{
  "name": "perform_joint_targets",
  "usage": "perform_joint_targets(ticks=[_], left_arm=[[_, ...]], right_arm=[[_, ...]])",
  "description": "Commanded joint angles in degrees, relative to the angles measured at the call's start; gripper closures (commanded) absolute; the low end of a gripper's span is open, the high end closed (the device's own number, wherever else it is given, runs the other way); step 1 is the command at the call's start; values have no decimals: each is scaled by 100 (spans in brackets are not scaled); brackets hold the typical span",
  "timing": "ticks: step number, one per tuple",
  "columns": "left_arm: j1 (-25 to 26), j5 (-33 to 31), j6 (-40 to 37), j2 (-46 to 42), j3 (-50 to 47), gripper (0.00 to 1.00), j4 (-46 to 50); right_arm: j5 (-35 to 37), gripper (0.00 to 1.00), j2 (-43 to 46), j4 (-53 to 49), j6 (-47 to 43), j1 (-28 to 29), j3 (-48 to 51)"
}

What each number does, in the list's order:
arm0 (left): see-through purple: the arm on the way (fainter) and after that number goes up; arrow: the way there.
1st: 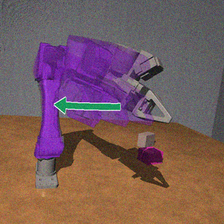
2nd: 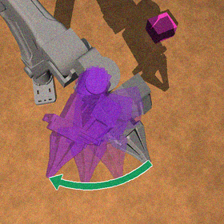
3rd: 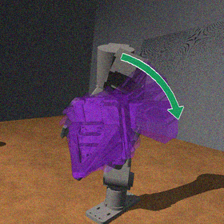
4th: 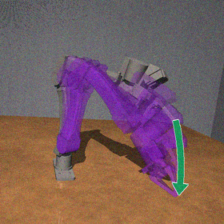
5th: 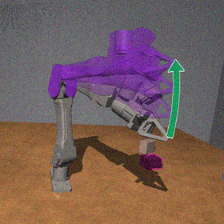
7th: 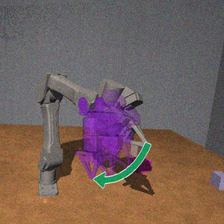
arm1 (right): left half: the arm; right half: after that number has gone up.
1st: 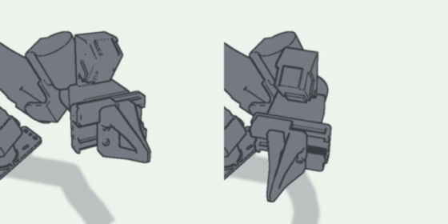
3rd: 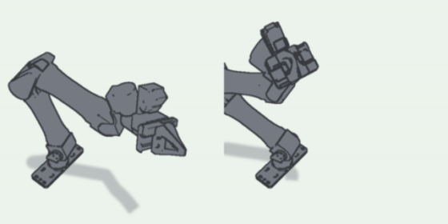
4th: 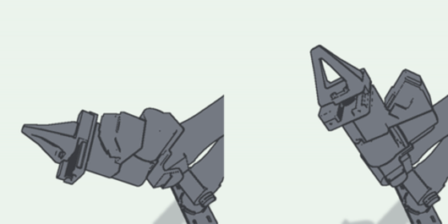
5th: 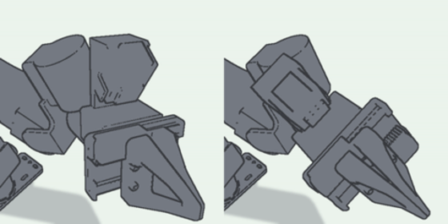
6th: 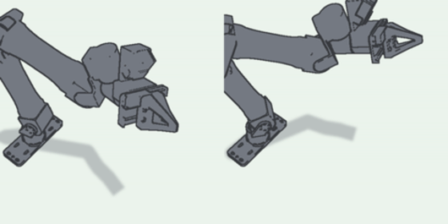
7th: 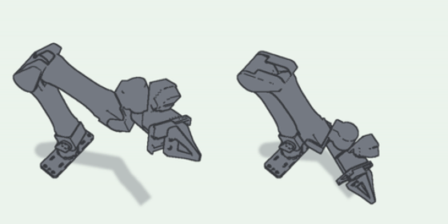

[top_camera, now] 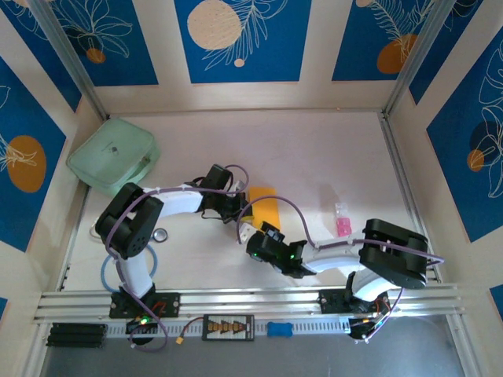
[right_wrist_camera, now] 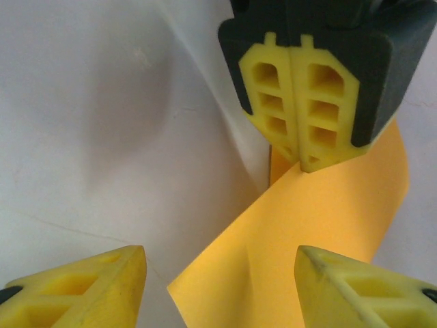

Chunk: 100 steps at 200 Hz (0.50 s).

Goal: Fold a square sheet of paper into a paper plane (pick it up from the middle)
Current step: Third fold the triangle at the center of the table.

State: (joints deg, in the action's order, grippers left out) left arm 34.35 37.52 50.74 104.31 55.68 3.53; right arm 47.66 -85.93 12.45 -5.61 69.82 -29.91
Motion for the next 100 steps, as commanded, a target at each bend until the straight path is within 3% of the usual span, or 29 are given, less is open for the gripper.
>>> perform_joint_targets(ticks=[1,100], left_arm=[[-57,72,-29,-131,127,96,112],[-59,19,-12,-83,96,96,50]], right_arm=[[356,43,-103,124,231,43,-132],[458,61,69,-150,761,67,-37]])
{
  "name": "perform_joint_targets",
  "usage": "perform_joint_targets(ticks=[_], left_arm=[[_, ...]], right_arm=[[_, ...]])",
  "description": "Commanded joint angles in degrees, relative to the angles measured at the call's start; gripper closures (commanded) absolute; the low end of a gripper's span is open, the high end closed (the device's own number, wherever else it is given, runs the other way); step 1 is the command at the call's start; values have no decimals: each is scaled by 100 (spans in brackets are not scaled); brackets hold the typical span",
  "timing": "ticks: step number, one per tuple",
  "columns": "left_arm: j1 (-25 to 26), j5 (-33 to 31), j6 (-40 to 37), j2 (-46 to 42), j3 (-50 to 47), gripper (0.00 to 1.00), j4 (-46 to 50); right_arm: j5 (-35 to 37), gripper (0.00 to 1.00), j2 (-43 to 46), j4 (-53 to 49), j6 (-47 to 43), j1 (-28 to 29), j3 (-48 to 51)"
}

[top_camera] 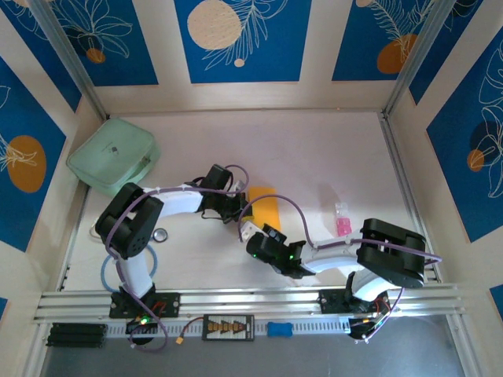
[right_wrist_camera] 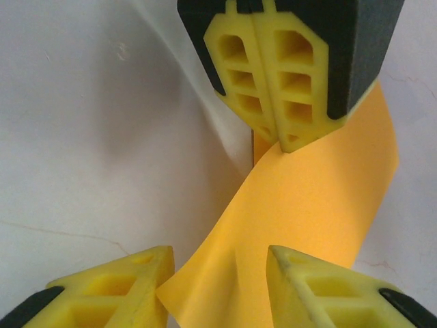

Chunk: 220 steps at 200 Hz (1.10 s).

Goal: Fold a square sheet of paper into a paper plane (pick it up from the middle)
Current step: Third fold the triangle at the center of the table.

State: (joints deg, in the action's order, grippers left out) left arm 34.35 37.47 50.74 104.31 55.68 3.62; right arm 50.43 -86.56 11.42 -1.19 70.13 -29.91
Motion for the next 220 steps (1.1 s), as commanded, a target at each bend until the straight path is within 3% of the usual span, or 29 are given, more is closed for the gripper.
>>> perform_joint_targets(ticks=[1,56,165,176,190,220], left_arm=[[-59,28,-16,-85,94,96,42],[-57,-30,-69,-86,92,96,113],[-55,-16,-97,-110,126,93,141],[-65,-52,-171,-121,181,88,257],[-106,-114,-280,-181,226,73,405],[-232,-452,-533,-484,273,50,831]], right_arm=[[183,61,140,-45,325,40,-35],[25,64,373,177,394,33,137],[-347,92,543,-11,696,-142,139],[-581,97,589,-157,850,-223,89],[-881,99,688,-229,1041,-344,75],[-2378,100,995,-324,1652,-889,99]])
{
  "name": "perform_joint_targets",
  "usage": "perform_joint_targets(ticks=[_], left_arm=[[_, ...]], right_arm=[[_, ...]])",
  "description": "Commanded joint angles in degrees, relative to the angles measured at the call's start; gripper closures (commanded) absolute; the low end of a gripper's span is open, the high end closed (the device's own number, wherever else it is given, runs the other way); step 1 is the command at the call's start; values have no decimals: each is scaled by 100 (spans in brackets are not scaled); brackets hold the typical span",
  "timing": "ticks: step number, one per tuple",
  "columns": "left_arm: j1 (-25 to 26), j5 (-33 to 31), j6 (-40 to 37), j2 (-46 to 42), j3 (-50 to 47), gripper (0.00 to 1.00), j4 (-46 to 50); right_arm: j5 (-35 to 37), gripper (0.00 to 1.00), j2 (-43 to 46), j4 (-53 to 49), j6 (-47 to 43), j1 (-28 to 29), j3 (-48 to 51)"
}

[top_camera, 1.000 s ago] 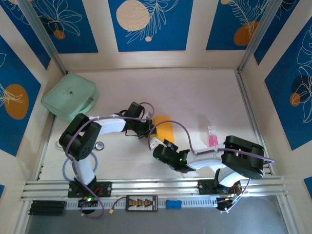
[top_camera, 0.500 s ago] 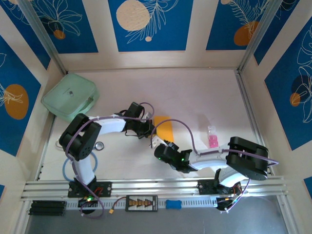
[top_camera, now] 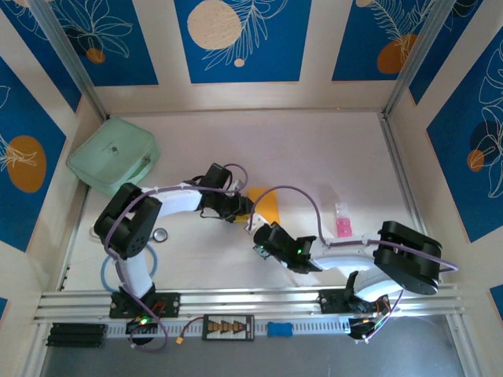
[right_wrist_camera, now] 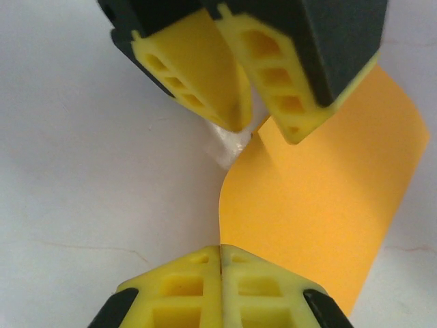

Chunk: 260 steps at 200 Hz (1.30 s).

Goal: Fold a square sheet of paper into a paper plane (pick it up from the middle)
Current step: Third fold the triangle at the center of the table.

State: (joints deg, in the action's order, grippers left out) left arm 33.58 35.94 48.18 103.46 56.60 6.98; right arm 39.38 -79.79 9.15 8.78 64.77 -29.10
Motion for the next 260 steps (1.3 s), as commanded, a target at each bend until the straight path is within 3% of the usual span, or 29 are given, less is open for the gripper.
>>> perform_joint_targets(ticks=[1,23,42,109,142,196,260], left_arm=[[-157,-307,-285,-415,183,50,509],[-257,-634,-437,-675,198,43,817],[-312,-786,-516,-805,212,40,968],[-330,-721,-547,-907,228,43,920],[-328,-582,-569,-873,264,49,831],[-329,-352,-705,-598,563,69,852],[-309,98,-773,366,1492,85,1032]], right_arm=[[-1339,100,320,-102,684,-379,19],[-2916,100,413,-115,1256,-1021,-13],[-3843,100,353,-220,1562,-1425,-178],[-5781,100,-89,-224,2253,-2373,-590],[-6255,100,-375,-291,2327,-2638,-685],[-6338,100,-622,48,2329,-2737,-451],[-6426,100,-845,350,2339,-2759,-278]])
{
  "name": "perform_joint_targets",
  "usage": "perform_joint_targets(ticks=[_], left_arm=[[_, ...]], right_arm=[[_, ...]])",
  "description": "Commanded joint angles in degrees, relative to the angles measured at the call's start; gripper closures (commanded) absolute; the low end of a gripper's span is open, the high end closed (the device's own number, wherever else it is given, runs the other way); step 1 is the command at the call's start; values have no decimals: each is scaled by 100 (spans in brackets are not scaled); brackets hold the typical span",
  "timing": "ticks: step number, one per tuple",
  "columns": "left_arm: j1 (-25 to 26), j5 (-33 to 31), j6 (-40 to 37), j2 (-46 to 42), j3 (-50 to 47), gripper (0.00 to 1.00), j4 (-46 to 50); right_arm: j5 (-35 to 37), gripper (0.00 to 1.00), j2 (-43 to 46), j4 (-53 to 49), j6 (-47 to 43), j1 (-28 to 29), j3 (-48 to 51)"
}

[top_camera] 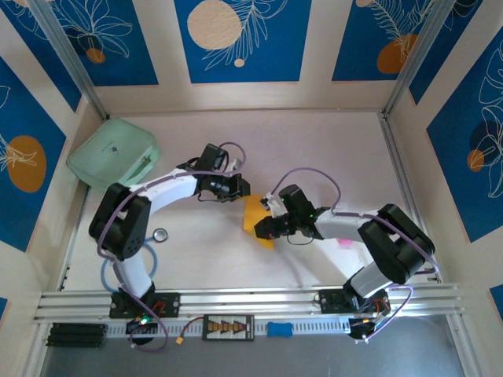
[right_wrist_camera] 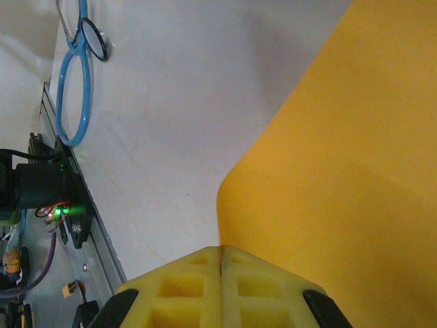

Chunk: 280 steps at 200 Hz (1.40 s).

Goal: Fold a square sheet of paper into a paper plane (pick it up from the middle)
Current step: Third fold the triangle at the center of the table.

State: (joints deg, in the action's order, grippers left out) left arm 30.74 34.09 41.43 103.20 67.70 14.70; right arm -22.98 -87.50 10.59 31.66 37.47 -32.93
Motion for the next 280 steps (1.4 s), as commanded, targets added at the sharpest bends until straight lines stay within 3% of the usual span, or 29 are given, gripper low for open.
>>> perform_joint_targets(ticks=[1,29,115,173,280], left_arm=[[-25,297,-99,411,405,85,265],[58,547,-246,982,939,87,547],[229,184,-728,1969,1326,90,974],[318,-223,-966,2136,1139,91,1194],[317,-244,-967,2021,1051,91,1122]], right_arm=[[-190,100,-74,211,55,-29,103],[-174,100,-118,295,84,-29,152],[-110,100,-144,298,63,-64,194],[294,100,-109,-148,-30,-98,14],[928,100,-21,-863,-347,-284,-305]])
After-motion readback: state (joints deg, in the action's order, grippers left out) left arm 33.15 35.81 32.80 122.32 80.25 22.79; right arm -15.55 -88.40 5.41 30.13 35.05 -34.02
